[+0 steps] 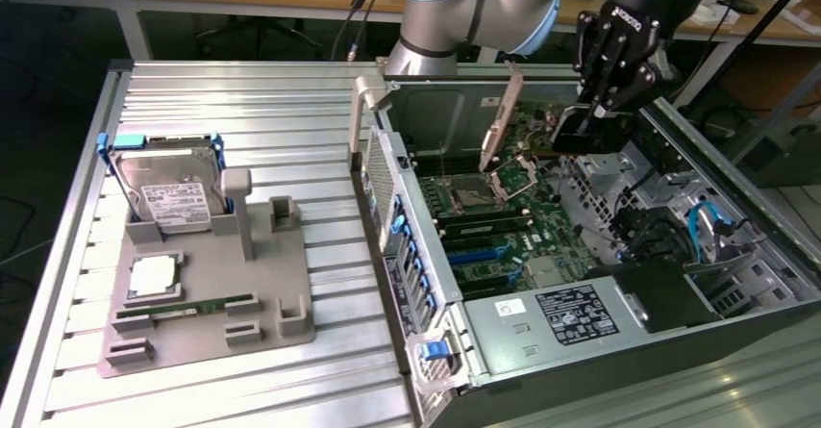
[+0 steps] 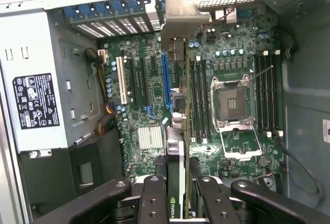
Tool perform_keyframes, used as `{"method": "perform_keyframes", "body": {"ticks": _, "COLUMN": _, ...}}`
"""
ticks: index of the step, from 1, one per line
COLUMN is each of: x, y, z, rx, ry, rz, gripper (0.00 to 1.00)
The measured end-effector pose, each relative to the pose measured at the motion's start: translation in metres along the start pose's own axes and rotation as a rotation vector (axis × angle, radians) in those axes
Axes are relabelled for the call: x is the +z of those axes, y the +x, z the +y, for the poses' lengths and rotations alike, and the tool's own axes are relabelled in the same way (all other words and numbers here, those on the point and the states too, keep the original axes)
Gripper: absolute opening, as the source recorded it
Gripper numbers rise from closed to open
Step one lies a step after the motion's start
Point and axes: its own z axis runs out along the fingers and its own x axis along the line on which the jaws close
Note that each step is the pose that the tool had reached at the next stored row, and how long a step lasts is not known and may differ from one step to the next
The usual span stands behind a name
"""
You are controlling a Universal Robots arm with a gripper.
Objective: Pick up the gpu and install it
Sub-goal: 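Insert the gpu into the slot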
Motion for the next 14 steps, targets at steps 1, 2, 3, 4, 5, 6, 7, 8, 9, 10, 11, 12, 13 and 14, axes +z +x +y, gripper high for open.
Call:
{"method": "perform_keyframes", "body": {"ticks": 1, "x": 0.0000, "y": 0.0000, "z": 0.0000, "rx": -0.011, "ry": 0.0008, "rz": -0.0001, "gripper": 0.27}}
{"method": "perform_keyframes", "body": {"ticks": 2, "x": 0.0001, "y": 0.0000, "z": 0.0000, "rx": -0.020, "ry": 0.0014, "rz": -0.0002, "gripper": 0.27}}
{"method": "perform_keyframes", "body": {"ticks": 3, "x": 0.0001, "y": 0.0000, "z": 0.0000, "rx": -0.031, "ry": 0.0022, "rz": -0.0002, "gripper": 0.27}}
{"method": "perform_keyframes", "body": {"ticks": 4, "x": 0.0002, "y": 0.0000, "z": 0.0000, "rx": -0.040, "ry": 0.0029, "rz": -0.0002, "gripper": 0.27}}
{"method": "perform_keyframes", "body": {"ticks": 5, "x": 0.0002, "y": 0.0000, "z": 0.0000, "rx": -0.054, "ry": 0.0039, "rz": -0.0002, "gripper": 0.27}}
{"method": "perform_keyframes", "body": {"ticks": 6, "x": 0.0003, "y": 0.0000, "z": 0.0000, "rx": -0.058, "ry": 0.0042, "rz": 0.0001, "gripper": 0.27}}
{"method": "perform_keyframes", "body": {"ticks": 7, "x": 0.0003, "y": 0.0000, "z": 0.0000, "rx": -0.060, "ry": 0.0044, "rz": 0.0004, "gripper": 0.27}}
{"method": "perform_keyframes", "body": {"ticks": 8, "x": 0.0004, "y": 0.0000, "z": 0.0000, "rx": -0.061, "ry": 0.0045, "rz": 0.0008, "gripper": 0.27}}
{"method": "perform_keyframes", "body": {"ticks": 9, "x": 0.0003, "y": -0.0001, "z": 0.0000, "rx": -0.061, "ry": 0.0045, "rz": 0.0014, "gripper": 0.27}}
{"method": "perform_keyframes", "body": {"ticks": 10, "x": 0.0003, "y": 0.0000, "z": 0.0000, "rx": -0.061, "ry": 0.0045, "rz": 0.0016, "gripper": 0.27}}
{"method": "perform_keyframes", "body": {"ticks": 11, "x": 0.0003, "y": 0.0000, "z": 0.0000, "rx": -0.061, "ry": 0.0045, "rz": 0.0017, "gripper": 0.27}}
{"method": "perform_keyframes", "body": {"ticks": 12, "x": 0.0003, "y": 0.0000, "z": 0.0000, "rx": -0.061, "ry": 0.0045, "rz": 0.0017, "gripper": 0.27}}
{"method": "perform_keyframes", "body": {"ticks": 13, "x": 0.0003, "y": 0.0000, "z": 0.0000, "rx": -0.061, "ry": 0.0045, "rz": 0.0017, "gripper": 0.27}}
{"method": "perform_keyframes", "body": {"ticks": 14, "x": 0.0003, "y": 0.0000, "z": 0.0000, "rx": -0.061, "ry": 0.0046, "rz": 0.0016, "gripper": 0.27}}
